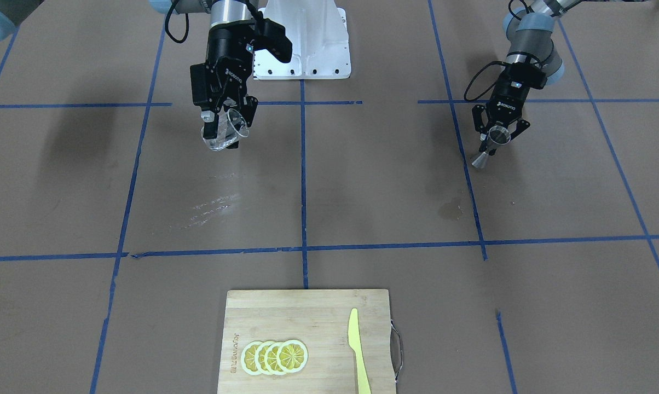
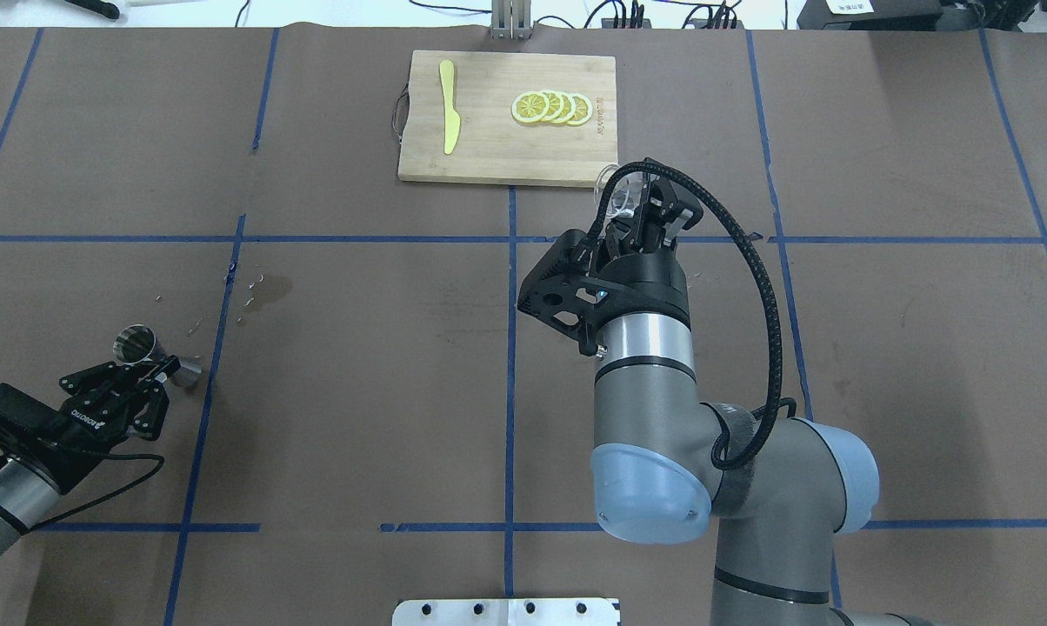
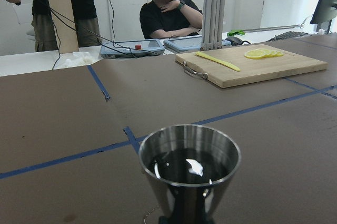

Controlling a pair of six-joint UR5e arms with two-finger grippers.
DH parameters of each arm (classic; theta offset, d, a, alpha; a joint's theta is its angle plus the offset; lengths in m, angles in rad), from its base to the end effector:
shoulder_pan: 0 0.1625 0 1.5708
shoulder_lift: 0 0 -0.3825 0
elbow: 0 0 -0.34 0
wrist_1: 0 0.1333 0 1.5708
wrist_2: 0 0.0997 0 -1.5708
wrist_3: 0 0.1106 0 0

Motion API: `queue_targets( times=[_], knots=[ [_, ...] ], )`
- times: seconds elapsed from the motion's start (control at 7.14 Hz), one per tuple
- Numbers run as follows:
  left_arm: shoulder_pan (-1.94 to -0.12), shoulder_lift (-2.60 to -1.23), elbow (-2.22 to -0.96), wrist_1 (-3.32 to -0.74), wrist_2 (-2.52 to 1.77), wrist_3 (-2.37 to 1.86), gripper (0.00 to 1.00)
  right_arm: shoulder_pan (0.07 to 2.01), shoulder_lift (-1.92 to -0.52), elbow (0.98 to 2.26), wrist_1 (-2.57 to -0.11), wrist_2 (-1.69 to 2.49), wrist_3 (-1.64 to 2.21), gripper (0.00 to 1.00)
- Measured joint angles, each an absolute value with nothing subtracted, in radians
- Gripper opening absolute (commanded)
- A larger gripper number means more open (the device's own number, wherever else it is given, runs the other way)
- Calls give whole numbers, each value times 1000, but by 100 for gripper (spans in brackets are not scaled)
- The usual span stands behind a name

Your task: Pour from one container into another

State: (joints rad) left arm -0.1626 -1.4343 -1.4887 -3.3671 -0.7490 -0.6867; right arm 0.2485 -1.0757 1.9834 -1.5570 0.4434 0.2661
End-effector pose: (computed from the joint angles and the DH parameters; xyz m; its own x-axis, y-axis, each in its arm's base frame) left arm 0.3151 -0.2689 0.5150 0.6398 0.4287 -0.6379 0.5333 0.3500 0.7701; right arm -0.4167 -0.3463 0.1804 0.9288 -0.1914 -0.3175 0.3543 0.2063 0.9121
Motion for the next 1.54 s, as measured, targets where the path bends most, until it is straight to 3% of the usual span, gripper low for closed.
queue_targets(
  times=[1.54],
  knots=[
    [-162, -1448, -1479, -3367, -771, -686, 0, 249, -1078, 1984, -1557, 440, 268, 0]
  ],
)
